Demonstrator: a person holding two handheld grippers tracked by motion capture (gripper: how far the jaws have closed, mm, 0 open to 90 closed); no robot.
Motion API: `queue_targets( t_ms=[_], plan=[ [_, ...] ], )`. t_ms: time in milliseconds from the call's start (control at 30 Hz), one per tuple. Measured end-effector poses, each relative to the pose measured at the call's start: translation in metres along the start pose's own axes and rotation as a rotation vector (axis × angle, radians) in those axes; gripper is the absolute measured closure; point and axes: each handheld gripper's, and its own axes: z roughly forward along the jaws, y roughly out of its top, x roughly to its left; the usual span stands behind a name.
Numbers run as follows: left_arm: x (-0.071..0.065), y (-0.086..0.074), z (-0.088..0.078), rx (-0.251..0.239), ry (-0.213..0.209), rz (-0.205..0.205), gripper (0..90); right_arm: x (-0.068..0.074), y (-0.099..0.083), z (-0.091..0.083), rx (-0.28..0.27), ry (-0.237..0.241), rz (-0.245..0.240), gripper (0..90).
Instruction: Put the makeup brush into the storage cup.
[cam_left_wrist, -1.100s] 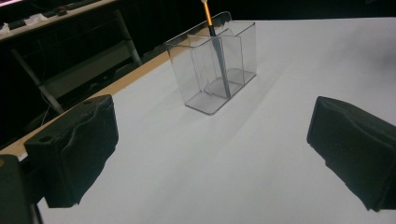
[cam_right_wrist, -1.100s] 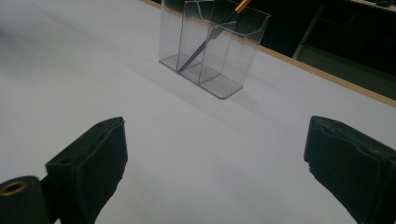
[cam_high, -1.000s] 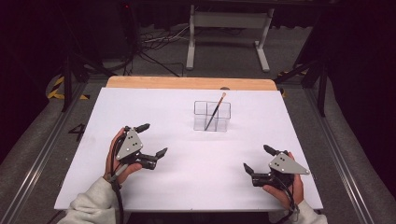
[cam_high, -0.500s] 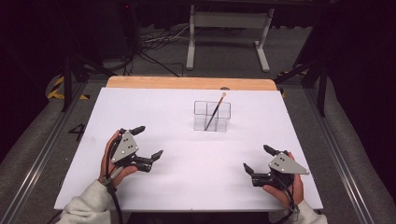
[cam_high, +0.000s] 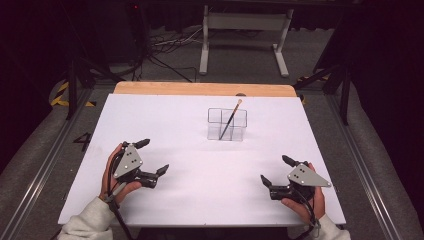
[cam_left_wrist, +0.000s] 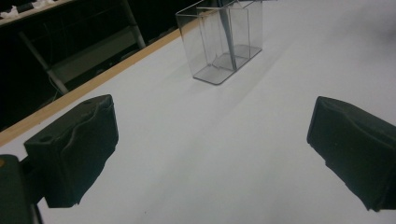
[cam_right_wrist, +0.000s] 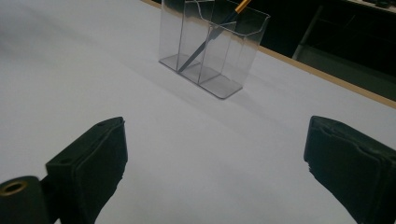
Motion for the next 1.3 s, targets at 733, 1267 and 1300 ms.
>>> queue_targets(
  t_ms=[733, 1267, 1300],
  plan=[
    [0.004, -0.02, -0.024, 0.025, 0.043, -0.03, 1.9, 0.0, 0.0, 0.0, -0.004, -0.005, 0.006, 6.8],
    [0.001, -0.041, -0.047, 0.049, 0.07, -0.095, 2.2, -0.001, 0.001, 0.001, -0.008, -0.001, 0.009, 6.8],
    [0.002, -0.043, -0.048, 0.053, 0.073, -0.095, 2.2, -0.001, 0.001, 0.001, -0.007, -0.001, 0.01, 6.8]
  ],
)
